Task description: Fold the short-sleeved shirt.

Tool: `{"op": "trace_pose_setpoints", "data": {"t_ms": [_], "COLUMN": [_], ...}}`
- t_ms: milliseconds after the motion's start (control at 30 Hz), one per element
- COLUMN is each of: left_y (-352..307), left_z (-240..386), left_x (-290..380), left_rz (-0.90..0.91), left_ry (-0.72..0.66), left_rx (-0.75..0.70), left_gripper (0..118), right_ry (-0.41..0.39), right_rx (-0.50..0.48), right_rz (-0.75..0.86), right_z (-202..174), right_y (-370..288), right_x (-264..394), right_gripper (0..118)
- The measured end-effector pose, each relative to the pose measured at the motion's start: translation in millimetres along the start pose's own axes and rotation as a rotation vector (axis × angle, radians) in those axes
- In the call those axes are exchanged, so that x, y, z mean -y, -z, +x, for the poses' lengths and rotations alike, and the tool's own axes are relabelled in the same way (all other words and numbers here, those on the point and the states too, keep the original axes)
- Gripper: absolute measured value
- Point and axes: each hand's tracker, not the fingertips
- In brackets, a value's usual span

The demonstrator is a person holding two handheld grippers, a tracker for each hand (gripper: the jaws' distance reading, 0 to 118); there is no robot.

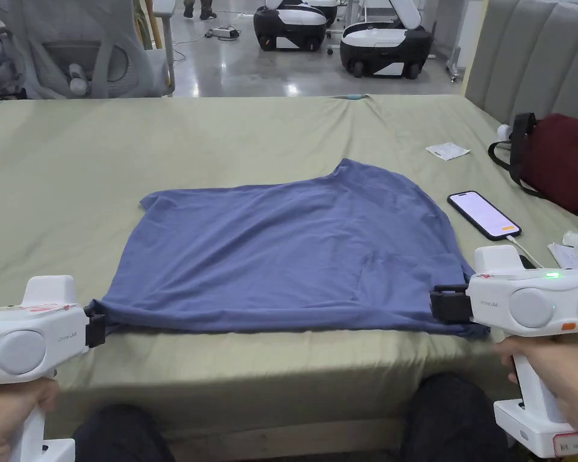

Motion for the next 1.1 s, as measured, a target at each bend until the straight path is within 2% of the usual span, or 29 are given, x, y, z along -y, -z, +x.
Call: {"op": "trace_pose_setpoints", "data": {"t_ms": [67,167,200,267,300,433,500,700,900,1100], "left_y": [-0.4,-0.9,-0.7,-0.6,-0.6,-6.1,-11.8,-2.4,79.6,163.8], "left_z": [0.5,1.5,1.9,1.7,1.7,-1.4,-3.0,-2.6,7.6,18.7], "left_x": [-0.4,-0.4,-0.6,-1.0,-1.5,-10.7,-23.2,-85.9,-141.8,-150.2], "left_rz": [-0.002,-0.003,-0.003,-0.003,-0.002,0.029,0.054,0.127,0.087,-0.043], "left_ry": [0.007,0.023,0.027,0.031,0.029,0.014,0.009,0.01,0.094,0.09], "left_rx": [-0.001,-0.002,-0.003,-0.006,-0.006,-0.003,0.008,0.029,-0.033,-0.027], "left_gripper": [4,4,4,4,4,4,4,4,4,4], "right_ry": [0.002,0.001,0.013,0.01,-0.006,-0.015,0.031,0.025,0.009,0.019], "right_rx": [0.0,-0.05,-0.087,-0.097,-0.111,-0.109,-0.128,-0.116,-0.085,-0.058], "right_rz": [-0.07,-0.121,-0.128,-0.109,-0.11,-0.071,-0.021,0.092,0.097,0.036], "right_z": [0.9,2.9,2.3,0.9,-0.6,2.2,9.0,16.3,6.8,-2.0], "right_y": [10.7,20.2,20.9,17.1,15.2,6.0,-0.3,-2.4,65.0,142.7], "right_x": [3.7,11.3,13.0,11.3,8.6,-2.8,-16.5,-85.7,-153.2,-168.2], "right_gripper": [88,55,41,15,11,11,11,11,11,11]}}
